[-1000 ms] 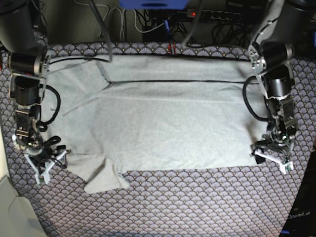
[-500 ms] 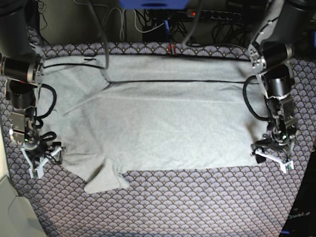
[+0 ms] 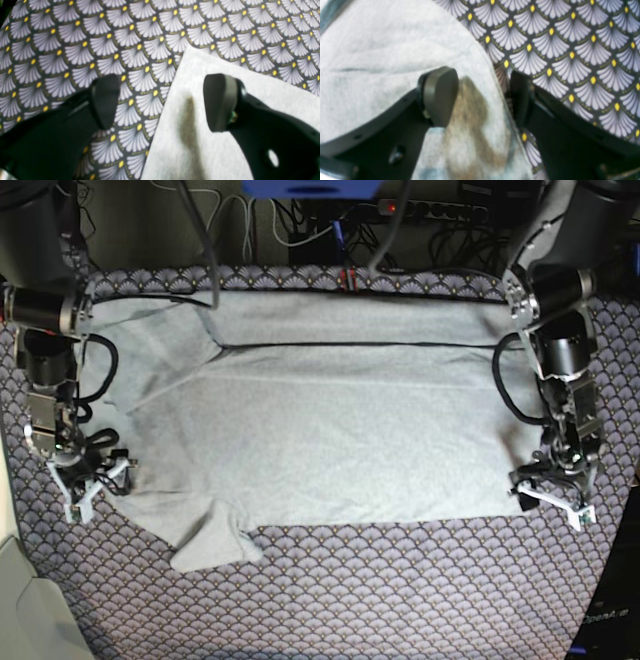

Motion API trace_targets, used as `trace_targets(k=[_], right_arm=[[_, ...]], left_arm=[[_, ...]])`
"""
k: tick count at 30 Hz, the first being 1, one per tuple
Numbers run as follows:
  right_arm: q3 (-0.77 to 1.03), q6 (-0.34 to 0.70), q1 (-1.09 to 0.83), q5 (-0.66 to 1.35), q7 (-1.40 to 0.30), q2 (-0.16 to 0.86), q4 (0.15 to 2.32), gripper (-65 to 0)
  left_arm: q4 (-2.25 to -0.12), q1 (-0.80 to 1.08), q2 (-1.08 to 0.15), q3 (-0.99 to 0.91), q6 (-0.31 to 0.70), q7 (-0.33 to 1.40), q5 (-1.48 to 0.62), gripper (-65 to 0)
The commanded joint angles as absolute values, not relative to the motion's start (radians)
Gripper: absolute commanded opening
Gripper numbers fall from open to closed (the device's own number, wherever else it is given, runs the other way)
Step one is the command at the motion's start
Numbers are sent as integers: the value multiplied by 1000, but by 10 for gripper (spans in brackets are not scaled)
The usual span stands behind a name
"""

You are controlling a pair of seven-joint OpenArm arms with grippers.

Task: Fold the T-shirt properly
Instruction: 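Move both grippers to the hem edge and grasp its corners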

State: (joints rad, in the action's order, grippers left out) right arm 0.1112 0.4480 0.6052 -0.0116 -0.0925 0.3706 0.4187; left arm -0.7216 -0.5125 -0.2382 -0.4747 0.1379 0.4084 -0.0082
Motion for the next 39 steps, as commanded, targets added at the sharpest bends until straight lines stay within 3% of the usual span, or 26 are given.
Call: trace_targets(k=[1, 8, 15, 22, 28, 34, 39], right_arm=[[114, 446, 634, -1, -81, 381, 435, -336], [113, 446, 634, -1, -87, 358, 435, -650], [110, 446, 615, -2, -81, 351, 435, -650], [108, 446, 605, -2, -79, 349, 438, -650], [108, 446, 607, -2, -79, 351, 438, -650], [108, 446, 607, -2, -79, 351, 438, -650], [108, 446, 607, -2, -79, 349, 440, -650]], left_arm=[[-736, -544, -255, -473, 137, 381, -15, -139], [-610, -575, -257, -473, 137, 288, -13, -139], [-453, -641, -257, -470, 137, 196, -13, -139], [-433, -651, -255, -282, 137, 186, -18, -139], [-432, -647, -251, -277, 136, 185, -21, -157], [-432, -645, -257, -277, 137, 185, -21, -378], [-432, -633, -257, -277, 137, 185, -22, -635]])
